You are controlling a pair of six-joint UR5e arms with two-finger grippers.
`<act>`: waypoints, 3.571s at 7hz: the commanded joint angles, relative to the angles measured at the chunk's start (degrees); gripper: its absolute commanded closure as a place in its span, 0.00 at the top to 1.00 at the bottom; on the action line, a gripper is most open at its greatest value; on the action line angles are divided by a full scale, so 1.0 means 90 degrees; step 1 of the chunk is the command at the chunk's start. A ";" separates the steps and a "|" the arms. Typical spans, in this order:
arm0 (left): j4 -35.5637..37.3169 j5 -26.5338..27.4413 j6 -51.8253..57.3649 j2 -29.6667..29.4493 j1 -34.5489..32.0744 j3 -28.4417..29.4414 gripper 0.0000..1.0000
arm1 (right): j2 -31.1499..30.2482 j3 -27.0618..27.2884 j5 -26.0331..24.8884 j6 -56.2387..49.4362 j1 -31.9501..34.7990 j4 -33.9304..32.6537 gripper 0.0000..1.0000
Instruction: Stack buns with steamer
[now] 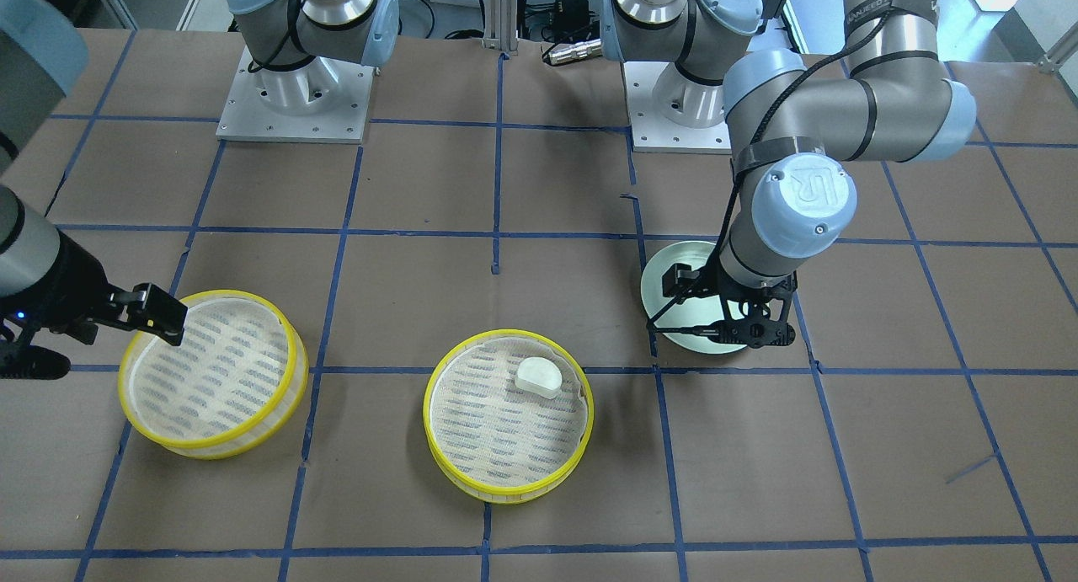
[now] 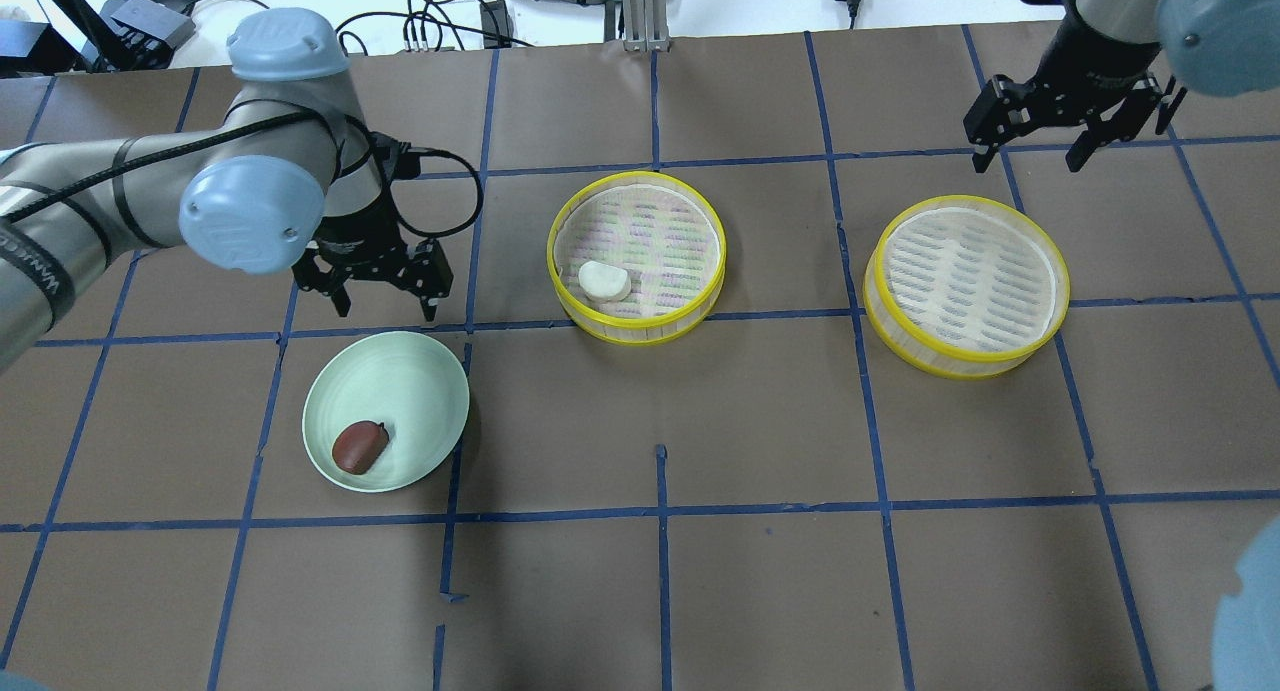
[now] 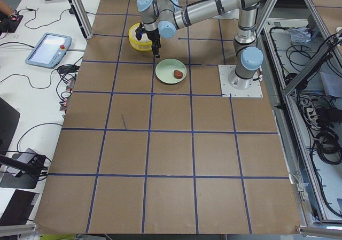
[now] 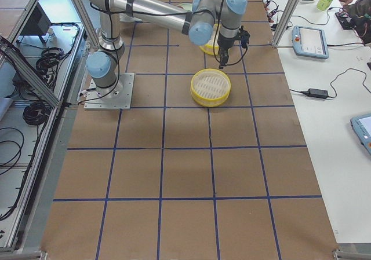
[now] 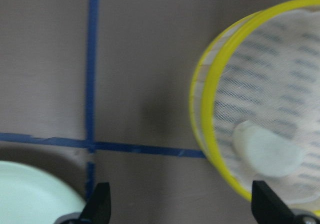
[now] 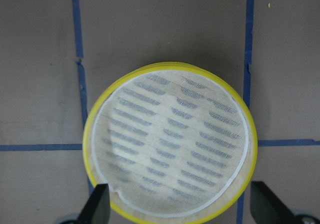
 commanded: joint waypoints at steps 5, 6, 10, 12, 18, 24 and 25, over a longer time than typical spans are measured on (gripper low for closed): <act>-0.0138 0.0419 0.1186 -0.0874 0.0557 -0.0756 1.00 | 0.0702 0.0909 -0.0231 -0.1194 -0.0991 -0.0472 1.00; -0.0147 0.0321 0.1186 -0.0876 0.0547 -0.0804 0.99 | 0.0750 0.0968 -0.0291 -0.1204 -0.0991 -0.0753 1.00; -0.0215 -0.0012 0.1215 -0.0847 0.0518 -0.0805 0.05 | 0.0985 0.0989 -0.0213 -0.1204 -0.0991 -0.1273 0.73; -0.0477 -0.0981 0.1050 -0.0371 0.0537 -0.0417 0.02 | 0.0985 0.0989 -0.0155 -0.1194 -0.0991 -0.1273 0.14; 0.2438 -0.3624 -0.3735 -0.1272 -0.0874 0.1020 0.03 | 0.0634 0.0549 0.0314 -0.0952 -0.0923 -0.1078 0.08; 0.2705 -0.3576 -0.4567 -0.1745 -0.1543 0.1568 1.00 | 0.0389 0.0559 0.0334 -0.0258 -0.0669 -0.0844 0.08; 0.2695 -0.3547 -0.4499 -0.1735 -0.1543 0.1568 1.00 | 0.0350 0.0559 0.0334 -0.0035 -0.0553 -0.0814 0.08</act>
